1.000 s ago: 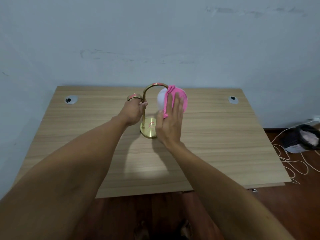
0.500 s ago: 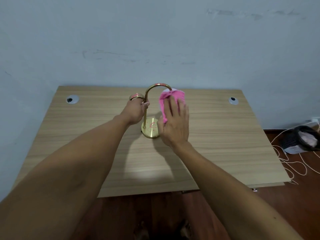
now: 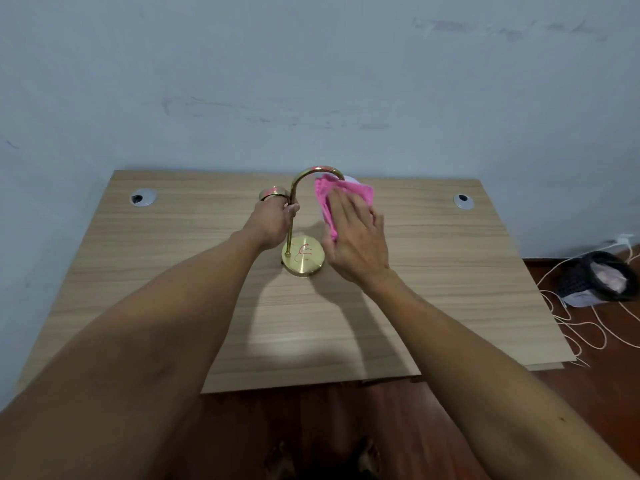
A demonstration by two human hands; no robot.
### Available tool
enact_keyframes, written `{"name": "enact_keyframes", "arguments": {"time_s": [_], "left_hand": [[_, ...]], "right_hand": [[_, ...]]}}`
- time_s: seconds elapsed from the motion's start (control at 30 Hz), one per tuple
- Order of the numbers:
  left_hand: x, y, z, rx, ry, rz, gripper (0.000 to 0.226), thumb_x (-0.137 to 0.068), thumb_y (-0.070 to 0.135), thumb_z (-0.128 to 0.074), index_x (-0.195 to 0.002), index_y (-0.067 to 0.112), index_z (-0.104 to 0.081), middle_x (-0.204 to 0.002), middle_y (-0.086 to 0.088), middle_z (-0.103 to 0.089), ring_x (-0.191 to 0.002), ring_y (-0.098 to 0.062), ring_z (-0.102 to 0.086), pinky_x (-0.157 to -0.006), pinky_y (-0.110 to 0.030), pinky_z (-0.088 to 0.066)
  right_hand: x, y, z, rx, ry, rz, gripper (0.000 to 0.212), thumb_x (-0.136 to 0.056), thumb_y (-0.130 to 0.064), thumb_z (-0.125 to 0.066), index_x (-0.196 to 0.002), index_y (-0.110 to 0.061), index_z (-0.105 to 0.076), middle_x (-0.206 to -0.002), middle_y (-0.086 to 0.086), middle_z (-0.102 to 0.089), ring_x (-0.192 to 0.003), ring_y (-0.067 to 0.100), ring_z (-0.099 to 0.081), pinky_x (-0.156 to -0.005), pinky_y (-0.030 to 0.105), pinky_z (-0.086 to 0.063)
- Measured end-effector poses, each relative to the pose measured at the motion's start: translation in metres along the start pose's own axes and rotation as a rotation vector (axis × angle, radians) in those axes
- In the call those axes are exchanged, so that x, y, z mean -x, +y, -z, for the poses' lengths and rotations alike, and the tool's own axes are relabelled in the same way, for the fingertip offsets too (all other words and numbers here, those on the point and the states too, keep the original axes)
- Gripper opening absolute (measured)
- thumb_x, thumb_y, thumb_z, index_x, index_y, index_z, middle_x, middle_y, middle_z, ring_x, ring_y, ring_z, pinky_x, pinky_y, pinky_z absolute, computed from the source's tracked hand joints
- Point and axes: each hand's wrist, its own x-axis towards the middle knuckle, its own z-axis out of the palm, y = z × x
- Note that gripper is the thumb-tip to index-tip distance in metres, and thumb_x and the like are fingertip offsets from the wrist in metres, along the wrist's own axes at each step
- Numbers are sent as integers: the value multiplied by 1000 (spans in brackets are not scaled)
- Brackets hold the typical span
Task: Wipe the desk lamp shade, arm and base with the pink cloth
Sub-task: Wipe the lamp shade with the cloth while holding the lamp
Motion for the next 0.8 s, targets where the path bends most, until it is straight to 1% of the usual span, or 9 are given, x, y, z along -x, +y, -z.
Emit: {"name": "enact_keyframes", "arguments": {"time_s": [0.1, 0.2, 0.3, 0.37, 0.53, 0.6, 0.7, 0.73, 0.8], "left_hand": [[0, -1, 0, 8, -1, 6, 25, -102, 22, -45, -101, 5, -64, -100, -15, -69, -92, -34, -64, -86, -44, -52], [1, -1, 1, -2, -11, 5, 27, -102, 23, -44, -101, 5, -64, -101, -15, -69, -95, -34, -64, -87, -46, -52], [0, 0, 2, -16, -20, -2, 27, -103, 24, -45, -102, 6, -64, -100, -14, -69, -96, -34, -64, -88, -44, -51], [0, -1, 3, -28, -20, -19, 27, -103, 24, -45, -101, 6, -64, -98, -14, -68, -94, -35, -63, -86, -42, -51], [1, 0, 2, -22, -14, -21, 26, -103, 21, -45, -104, 4, -64, -96, -13, -68, -93, -35, -64, -82, -36, -48], [1, 0, 2, -2, -18, -6, 25, -103, 21, -45, -105, 4, -64, -100, -16, -70, -94, -35, -65, -86, -39, -51], [2, 1, 2, -16, -15, -1, 28, -104, 24, -44, -105, 4, -65, -102, -16, -71, -97, -34, -65, -88, -41, -51], [2, 1, 2, -19, -16, -2, 29, -104, 24, -44, -105, 4, -65, -103, -16, -71, -97, -34, -65, -89, -41, -51], [2, 0, 2, -26, -15, -9, 31, -104, 25, -45, -105, 3, -66, -103, -16, -71, -98, -34, -65, -88, -39, -50]], "right_hand": [[3, 27, 8, -148, 28, -19, 59, -94, -35, -44, -148, -11, -50, -146, 7, -58, -130, 26, -48, -97, 46, -40], [-1, 40, 12, -176, 41, 80, 54, -95, -31, -46, -145, -12, -54, -145, 4, -60, -131, 23, -48, -97, 43, -36], [-9, 30, 12, -78, 7, 152, 55, -95, -35, -45, -144, -11, -54, -146, 4, -59, -131, 23, -46, -97, 42, -34], [-20, 14, 9, 22, -40, 204, 53, -96, -37, -44, -139, -10, -57, -140, 6, -62, -130, 27, -50, -100, 45, -35], [-52, -22, -3, 213, -218, 184, 55, -95, -39, -38, -127, 0, -59, -124, 19, -66, -126, 35, -54, -106, 48, -33], [-48, -19, -9, 286, -254, 210, 58, -96, -39, -42, -134, 1, -56, -136, 20, -61, -137, 36, -49, -114, 49, -31], [-27, -4, -16, 379, -265, 365, 66, -98, -40, -44, -149, 2, -47, -162, 18, -41, -156, 33, -27, -129, 50, -17], [-21, 0, -16, 399, -275, 411, 69, -98, -41, -42, -151, 3, -45, -165, 17, -37, -159, 32, -21, -131, 50, -10], [-10, 8, -18, 403, -278, 466, 70, -98, -41, -37, -152, 5, -44, -166, 18, -35, -160, 29, -18, -131, 48, -3]]}}
